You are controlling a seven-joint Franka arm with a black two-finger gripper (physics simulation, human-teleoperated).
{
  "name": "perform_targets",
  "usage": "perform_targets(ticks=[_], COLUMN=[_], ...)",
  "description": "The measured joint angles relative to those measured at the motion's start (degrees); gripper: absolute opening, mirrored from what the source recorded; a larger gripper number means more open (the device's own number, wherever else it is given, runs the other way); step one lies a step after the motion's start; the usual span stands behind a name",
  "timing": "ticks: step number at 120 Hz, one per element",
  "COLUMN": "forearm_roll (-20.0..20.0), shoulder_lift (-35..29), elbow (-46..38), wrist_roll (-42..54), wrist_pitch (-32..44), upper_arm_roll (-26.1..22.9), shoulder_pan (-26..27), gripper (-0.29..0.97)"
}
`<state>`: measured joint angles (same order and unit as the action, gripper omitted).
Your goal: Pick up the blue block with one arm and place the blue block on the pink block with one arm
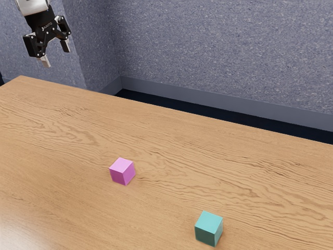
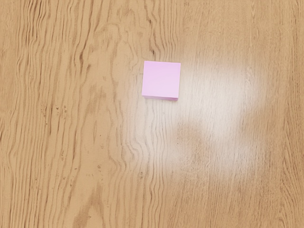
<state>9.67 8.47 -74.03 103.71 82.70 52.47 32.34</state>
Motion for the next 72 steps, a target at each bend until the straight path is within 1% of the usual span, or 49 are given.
perform_targets(ticks=[12, 15, 17, 21, 24, 28, 33, 44, 50, 64, 72], forearm_roll=[0.04, 0.01, -0.21, -1.28, -2.0, -2.77, -3.35, -4.24, -4.4, -3.19, -2.23], shoulder_lift=[-0.13, -0.39, -0.6, -1.43, -2.57, -3.7, -4.41, -4.89, -4.93, -5.02, -4.76], elbow=[0.13, 1.88, 4.87, 14.8, 19.64, 23.4, 25.68, 27.23, 25.64, 22.93, 22.44], wrist_roll=[0.03, 0.04, 0.05, 0.05, 0.05, 0.04, 0.03, 0.01, 0.0, 0.01, 0.01], wrist_pitch=[-0.12, -0.45, -0.84, -2.36, -3.64, -5.54, -7.61, -11.75, -13.43, -14.33, -14.39], upper_arm_roll=[0.04, 0.19, 0.17, -0.61, -1.52, -3.08, -4.29, -6.59, -7.44, -7.65, -7.71], shoulder_pan=[0.07, 0.12, 0.04, -0.05, 0.27, 0.23, 0.32, 0.01, 0.25, 0.85, 0.21], gripper=[0.68, 0.68, 0.67, 0.67, 0.67, 0.68, 0.68, 0.68, 0.68, 0.68, 0.68])
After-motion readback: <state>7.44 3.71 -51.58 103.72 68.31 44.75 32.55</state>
